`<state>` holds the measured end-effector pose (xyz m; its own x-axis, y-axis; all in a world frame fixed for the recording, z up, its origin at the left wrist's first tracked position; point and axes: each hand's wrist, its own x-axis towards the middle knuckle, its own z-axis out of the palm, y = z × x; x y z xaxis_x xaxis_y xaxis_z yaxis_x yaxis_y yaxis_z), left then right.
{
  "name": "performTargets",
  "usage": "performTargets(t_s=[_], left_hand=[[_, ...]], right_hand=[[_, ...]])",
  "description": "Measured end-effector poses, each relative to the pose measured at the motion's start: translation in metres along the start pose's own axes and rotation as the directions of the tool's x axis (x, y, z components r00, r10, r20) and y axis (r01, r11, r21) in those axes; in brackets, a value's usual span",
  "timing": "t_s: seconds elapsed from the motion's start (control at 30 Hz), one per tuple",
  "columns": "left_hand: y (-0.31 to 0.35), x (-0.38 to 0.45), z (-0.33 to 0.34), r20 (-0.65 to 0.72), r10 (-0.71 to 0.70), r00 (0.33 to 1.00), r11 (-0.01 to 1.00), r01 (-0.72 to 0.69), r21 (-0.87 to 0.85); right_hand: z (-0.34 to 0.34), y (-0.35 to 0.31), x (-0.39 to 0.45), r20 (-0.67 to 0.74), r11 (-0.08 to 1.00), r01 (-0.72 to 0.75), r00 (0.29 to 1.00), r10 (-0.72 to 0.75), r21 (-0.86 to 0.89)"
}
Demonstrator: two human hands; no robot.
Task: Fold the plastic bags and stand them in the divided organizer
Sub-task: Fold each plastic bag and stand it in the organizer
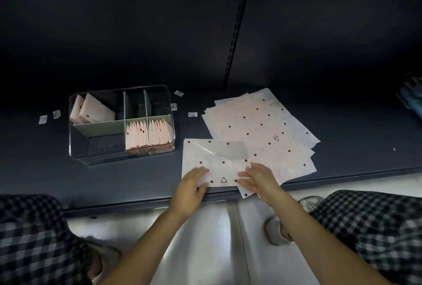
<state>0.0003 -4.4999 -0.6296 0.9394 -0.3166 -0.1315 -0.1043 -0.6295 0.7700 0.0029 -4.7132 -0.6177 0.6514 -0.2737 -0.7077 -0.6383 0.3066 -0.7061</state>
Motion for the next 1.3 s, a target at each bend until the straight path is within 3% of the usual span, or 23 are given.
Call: performTargets(t_s=[0.07,0.13,0.23,0.3,0.37,0.47,0.57,0.7,0.77,0.87,0.93,0.97,1.03,1.2,1.3], left_hand=[[-0.014,-0.002,0.008,0.146,0.059,0.988,0.96,-0.096,0.262],[-0.026,-0.002,0.009,0.268,0.075,0.961,0.878,-0.191,0.439],[-0.034,-0.005,0.008,0.347,0.103,0.932,0.778,-0.292,0.556],[-0.038,-0.004,0.005,0.377,0.113,0.919,0.736,-0.333,0.59],[-0.043,-0.002,0.003,0.394,0.119,0.911,0.703,-0.358,0.615],[-0.048,-0.001,0.001,0.41,0.152,0.899,0.633,-0.407,0.658],[-0.048,-0.001,-0.002,0.403,0.187,0.896,0.619,-0.426,0.66],[-0.048,0.001,0.0,0.387,0.199,0.9,0.704,-0.406,0.583],[-0.047,0.002,0.003,0.359,0.18,0.916,0.745,-0.366,0.558],[-0.043,0.005,-0.001,0.264,0.177,0.948,0.841,-0.285,0.46],[-0.04,0.007,-0.01,0.17,0.166,0.971,0.897,-0.22,0.383],[-0.039,0.008,-0.015,0.119,0.15,0.982,0.919,-0.183,0.35],[-0.04,0.01,-0.026,0.016,0.094,0.995,0.954,-0.094,0.285],[-0.044,0.014,-0.038,-0.04,-0.07,0.997,0.991,0.074,0.112],[-0.042,0.017,-0.036,-0.008,-0.138,0.99,0.99,0.138,-0.023]], right_hand=[[0.0,0.002,0.006,-0.087,0.908,0.106,0.984,-0.154,-0.405],[-0.001,0.002,0.013,-0.092,0.714,0.152,0.952,-0.291,-0.683],[-0.003,0.002,0.018,-0.097,0.566,0.12,0.936,-0.338,-0.816],[-0.004,0.006,0.017,-0.097,0.391,0.109,0.877,-0.471,-0.914],[-0.004,0.013,0.013,0.141,0.169,0.326,0.742,-0.655,-0.93],[-0.004,0.024,0.008,0.554,-0.115,0.6,0.626,-0.549,-0.792],[-0.005,0.024,0.005,0.668,-0.253,0.636,0.58,-0.467,-0.729],[-0.007,0.019,0.001,0.783,-0.501,0.61,0.392,-0.482,-0.614],[-0.006,0.018,-0.002,0.794,-0.558,0.567,0.392,-0.464,-0.606],[-0.004,0.016,-0.001,0.752,-0.492,0.57,0.471,-0.461,-0.658],[-0.004,0.01,-0.002,0.69,-0.32,0.618,0.575,-0.44,-0.718],[-0.007,0.006,-0.003,0.664,-0.239,0.625,0.644,-0.38,-0.743],[-0.014,-0.002,-0.004,0.643,-0.077,0.649,0.718,-0.265,-0.757],[-0.019,-0.024,-0.006,0.602,0.429,0.605,0.782,-0.161,-0.671],[-0.023,-0.038,0.002,0.529,0.564,0.507,0.837,-0.14,-0.652]])
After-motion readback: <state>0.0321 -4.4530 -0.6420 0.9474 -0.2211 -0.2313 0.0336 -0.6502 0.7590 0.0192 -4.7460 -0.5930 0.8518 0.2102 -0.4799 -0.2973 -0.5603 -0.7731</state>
